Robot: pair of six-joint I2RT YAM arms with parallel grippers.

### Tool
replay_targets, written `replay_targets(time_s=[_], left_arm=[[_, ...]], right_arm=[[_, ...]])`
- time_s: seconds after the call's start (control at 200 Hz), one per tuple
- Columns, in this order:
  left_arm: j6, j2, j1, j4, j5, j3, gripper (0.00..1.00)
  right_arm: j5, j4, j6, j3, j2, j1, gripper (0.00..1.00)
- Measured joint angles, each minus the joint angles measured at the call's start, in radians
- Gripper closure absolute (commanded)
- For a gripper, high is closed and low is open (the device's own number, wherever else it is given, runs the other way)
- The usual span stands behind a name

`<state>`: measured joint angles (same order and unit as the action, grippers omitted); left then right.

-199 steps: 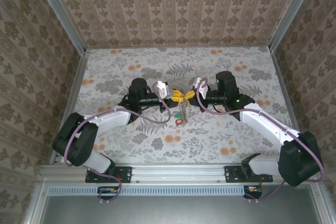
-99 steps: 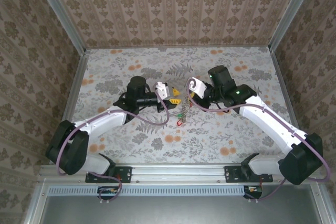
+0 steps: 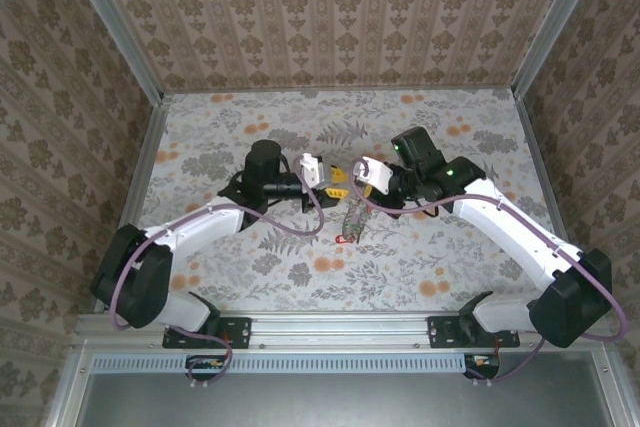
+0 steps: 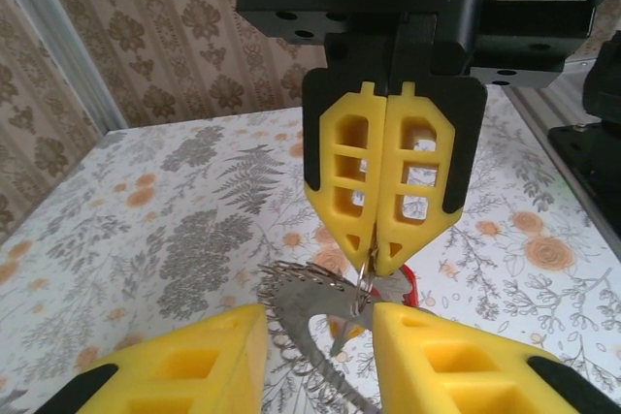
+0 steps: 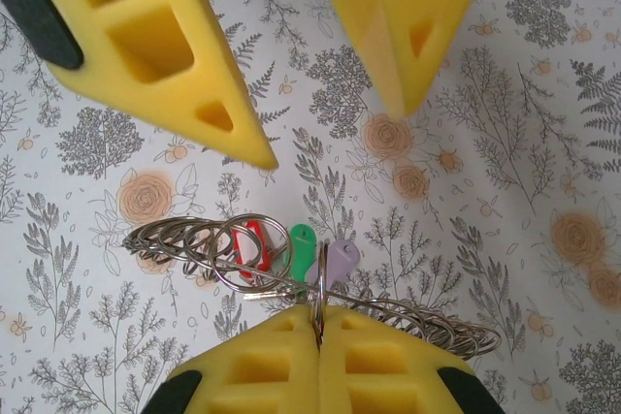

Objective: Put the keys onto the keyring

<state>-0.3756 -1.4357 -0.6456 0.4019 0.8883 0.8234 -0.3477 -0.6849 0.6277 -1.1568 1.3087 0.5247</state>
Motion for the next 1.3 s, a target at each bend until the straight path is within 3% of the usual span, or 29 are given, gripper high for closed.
replay_targets(time_s=[0.655, 0.78, 0.945, 1.08, 1.3], left_arm=[[-0.030, -0.112, -0.002, -0.138, 0.114, 0.122, 0.69], [-0.045, -0.123, -0.002, -0.177, 0.122, 0.138, 0.73], [-0.068, -0.129, -0.002, -0.221, 0.137, 0.160, 1.00], [-0.077, -0.129, -0.002, -0.242, 0.140, 0.166, 1.00], [-0.031, -0.137, -0.002, -0.187, 0.143, 0.146, 1.00]], right_arm=[[-0.046, 0.045, 0.032, 0.000, 0.000, 0.002, 1.00], [-0.052, 0.054, 0.032, 0.000, 0.000, 0.002, 1.00], [-0.057, 0.068, 0.032, 0.007, 0.000, 0.002, 1.00], [-0.056, 0.083, 0.029, 0.015, 0.000, -0.001, 1.00], [-0.085, 0.219, 0.001, 0.129, -0.058, -0.021, 0.86]])
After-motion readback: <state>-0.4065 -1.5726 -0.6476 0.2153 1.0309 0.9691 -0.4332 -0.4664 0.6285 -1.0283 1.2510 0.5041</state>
